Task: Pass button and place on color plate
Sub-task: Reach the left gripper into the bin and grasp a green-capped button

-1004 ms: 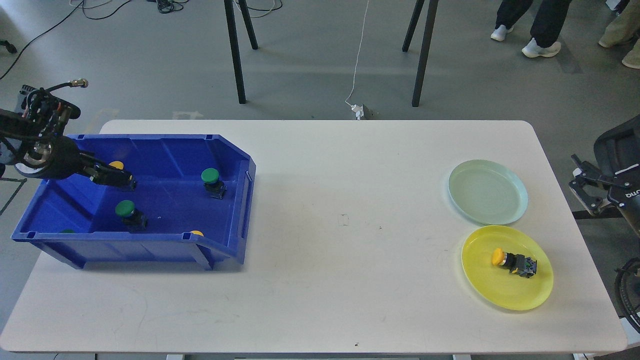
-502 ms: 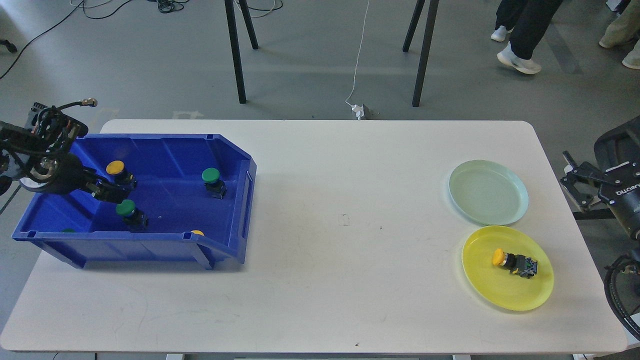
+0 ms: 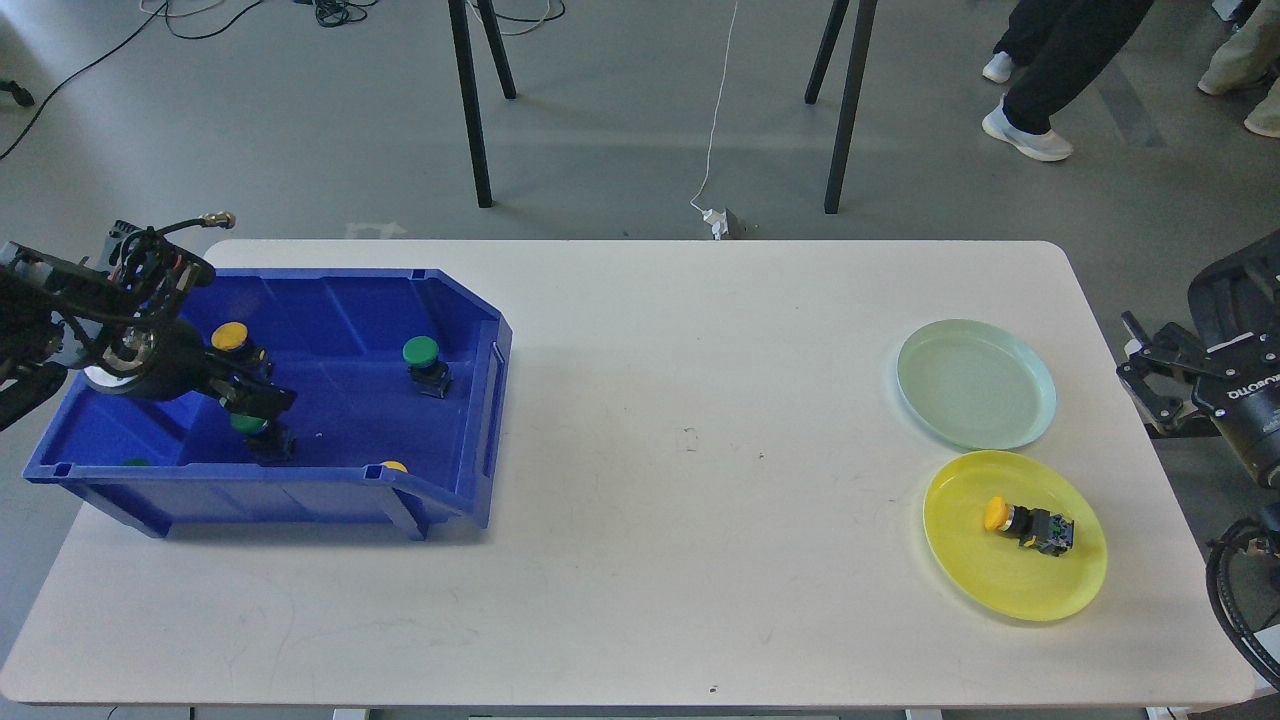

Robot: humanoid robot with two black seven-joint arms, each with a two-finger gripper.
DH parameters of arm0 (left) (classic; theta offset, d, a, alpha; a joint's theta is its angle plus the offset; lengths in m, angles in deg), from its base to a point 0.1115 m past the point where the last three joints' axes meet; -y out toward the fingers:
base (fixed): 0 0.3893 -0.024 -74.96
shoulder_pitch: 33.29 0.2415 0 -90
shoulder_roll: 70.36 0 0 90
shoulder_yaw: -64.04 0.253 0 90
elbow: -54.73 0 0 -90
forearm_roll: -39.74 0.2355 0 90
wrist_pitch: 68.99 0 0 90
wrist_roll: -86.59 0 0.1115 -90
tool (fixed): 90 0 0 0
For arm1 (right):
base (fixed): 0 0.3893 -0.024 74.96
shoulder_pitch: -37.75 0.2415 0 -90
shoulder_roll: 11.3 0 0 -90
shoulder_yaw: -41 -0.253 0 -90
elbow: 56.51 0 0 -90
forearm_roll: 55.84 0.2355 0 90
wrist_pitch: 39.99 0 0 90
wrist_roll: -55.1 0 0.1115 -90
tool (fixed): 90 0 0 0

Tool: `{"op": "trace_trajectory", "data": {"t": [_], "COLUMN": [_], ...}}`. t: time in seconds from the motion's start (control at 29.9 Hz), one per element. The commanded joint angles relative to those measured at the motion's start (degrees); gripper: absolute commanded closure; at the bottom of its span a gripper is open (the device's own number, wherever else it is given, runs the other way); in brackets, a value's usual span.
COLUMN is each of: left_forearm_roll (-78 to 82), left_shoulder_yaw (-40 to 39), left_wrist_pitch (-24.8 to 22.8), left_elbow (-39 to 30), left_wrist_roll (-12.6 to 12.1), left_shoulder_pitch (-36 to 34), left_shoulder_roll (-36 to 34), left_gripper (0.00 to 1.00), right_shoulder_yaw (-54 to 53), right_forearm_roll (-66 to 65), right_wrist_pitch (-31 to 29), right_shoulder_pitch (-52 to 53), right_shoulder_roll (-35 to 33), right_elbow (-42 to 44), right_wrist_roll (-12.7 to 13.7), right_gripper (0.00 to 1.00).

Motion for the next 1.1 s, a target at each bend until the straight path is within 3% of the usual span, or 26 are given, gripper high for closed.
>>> {"op": "trace_trajectory", "data": {"t": [0.0, 0.8, 1.07], "left_forearm_roll": [-0.1, -0.1, 0.3], "left_shoulder_yaw": [-0.1, 0.0, 0.1], "left_wrist_pitch": [0.0, 0.0, 0.0], "left_elbow": [0.2, 3.7, 3.8], "left_wrist_roll": [0.0, 0.0, 0.0], "left_shoulder_pitch": [0.9, 3.5, 3.5], "left_shoulder_roll": [0.0, 2.5, 2.7], "left_gripper": [0.05, 0.12, 0.3], "right_shoulder_yaw": [0.0, 0.1, 0.0], "right_forearm_roll": [0.0, 0.0, 0.0], "right_wrist_pitch": [0.0, -0.1, 0.0], "right_shoulder_pitch": [-0.1, -0.3, -0.4], "right_shoulder_roll": [0.1, 0.1, 0.0], "right_elbow": [0.0, 0.0, -0.1], "right_wrist_roll": [0.0, 0.1, 0.1], "right_gripper": [0.03, 0.03, 0.03]}}
